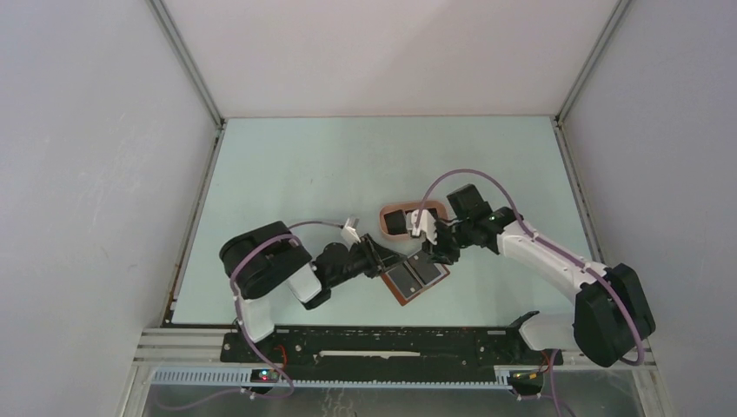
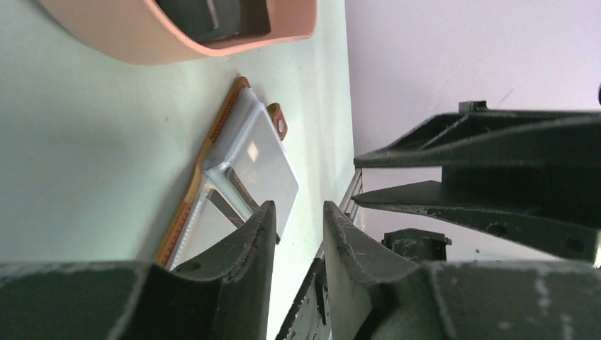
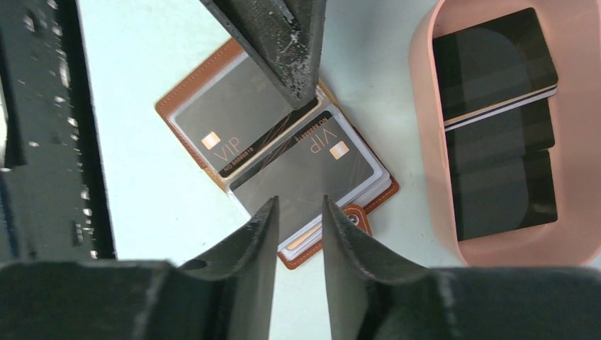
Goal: Put the credit cards into the card holder
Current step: Insert the credit card into the card holder, then turn over the card slot in the card holder.
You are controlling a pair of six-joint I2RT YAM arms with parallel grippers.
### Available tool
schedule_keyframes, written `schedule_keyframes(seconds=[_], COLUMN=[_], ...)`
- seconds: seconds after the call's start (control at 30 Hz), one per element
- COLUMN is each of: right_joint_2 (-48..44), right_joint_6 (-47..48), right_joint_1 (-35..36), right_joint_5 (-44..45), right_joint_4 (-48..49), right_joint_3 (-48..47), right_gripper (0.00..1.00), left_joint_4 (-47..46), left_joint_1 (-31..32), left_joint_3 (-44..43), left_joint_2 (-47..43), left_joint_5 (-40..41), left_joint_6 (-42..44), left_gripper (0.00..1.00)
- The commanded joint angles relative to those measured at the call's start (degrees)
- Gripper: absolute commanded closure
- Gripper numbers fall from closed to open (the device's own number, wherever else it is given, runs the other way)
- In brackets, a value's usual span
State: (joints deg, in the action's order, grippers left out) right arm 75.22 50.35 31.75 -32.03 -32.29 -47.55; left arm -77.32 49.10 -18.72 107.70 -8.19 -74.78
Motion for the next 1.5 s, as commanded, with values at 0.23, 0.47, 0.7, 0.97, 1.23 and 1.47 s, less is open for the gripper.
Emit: schedule_keyframes(seconds=[0.23,0.47,0.7,0.97,1.23,1.47], right_joint_2=[-3.39,-7.17,-4.6,5.25,9.96,15.16], right_joint_6=[-10.39,-14.79,-17.96,-27.45,-29.04,-28.78], right_joint_1=[-6.27,-9.31,-14.3,-16.97,-16.95,-15.51], right_joint_5=[-15.95,-19.14,-26.98,-22.26,-14.97,-12.52], right_joint_4=[-7.37,-7.25,-10.1,-7.79,-7.46,-9.55], right_joint_3=[-6.63,-7.29,-7.29,-7.23,-7.73,-9.63], right_gripper=[0.49,0.44,0.35,0.38,0.41,0.46], left_joint_4=[19.36,49.42,59.08,52.74,40.01,26.17], left_joint_1=[2.18,4.55,5.04,4.78,4.79,4.93], left_joint_3=[3.43,-0.52,1.83,11.49,16.53,15.27], left_joint_2=[-21.82,-43.23,-61.11,-71.16,-64.53,-50.58], left_joint_5=[6.62,17.88,24.34,24.65,17.7,11.01], left_joint_6=[18.86,34.22,40.82,34.69,27.77,23.03], left_gripper=[0.62,0.56,0.33,0.0,0.06,0.25])
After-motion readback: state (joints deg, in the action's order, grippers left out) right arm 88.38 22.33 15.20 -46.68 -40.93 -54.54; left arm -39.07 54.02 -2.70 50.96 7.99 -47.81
